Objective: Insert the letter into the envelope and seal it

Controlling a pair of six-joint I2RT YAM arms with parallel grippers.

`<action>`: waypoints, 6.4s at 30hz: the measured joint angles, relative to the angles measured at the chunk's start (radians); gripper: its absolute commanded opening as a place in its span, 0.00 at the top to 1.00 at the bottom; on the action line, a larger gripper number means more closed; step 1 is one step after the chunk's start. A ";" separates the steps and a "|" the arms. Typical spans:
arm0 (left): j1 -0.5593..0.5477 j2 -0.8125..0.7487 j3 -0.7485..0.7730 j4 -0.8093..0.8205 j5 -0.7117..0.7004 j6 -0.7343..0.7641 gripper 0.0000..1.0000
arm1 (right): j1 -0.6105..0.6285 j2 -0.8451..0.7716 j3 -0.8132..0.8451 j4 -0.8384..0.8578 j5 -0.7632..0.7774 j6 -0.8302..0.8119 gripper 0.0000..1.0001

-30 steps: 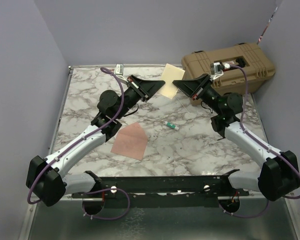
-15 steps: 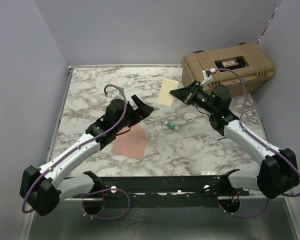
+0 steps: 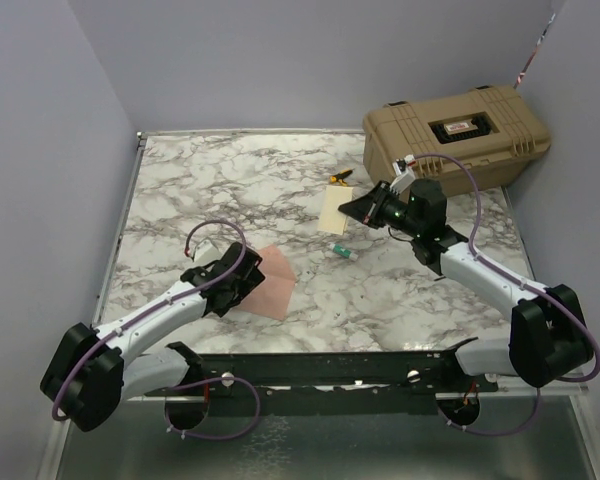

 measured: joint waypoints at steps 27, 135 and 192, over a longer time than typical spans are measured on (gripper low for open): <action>0.029 0.241 0.032 0.402 0.113 0.252 0.06 | 0.046 0.037 -0.061 -0.095 -0.134 -0.081 0.99; 0.105 0.238 -0.020 0.536 0.312 0.249 0.19 | 0.273 0.570 0.267 -0.376 -0.041 0.014 0.99; 0.129 0.238 -0.023 0.508 0.401 0.285 0.33 | 0.366 0.529 0.306 -0.540 0.125 -0.092 0.60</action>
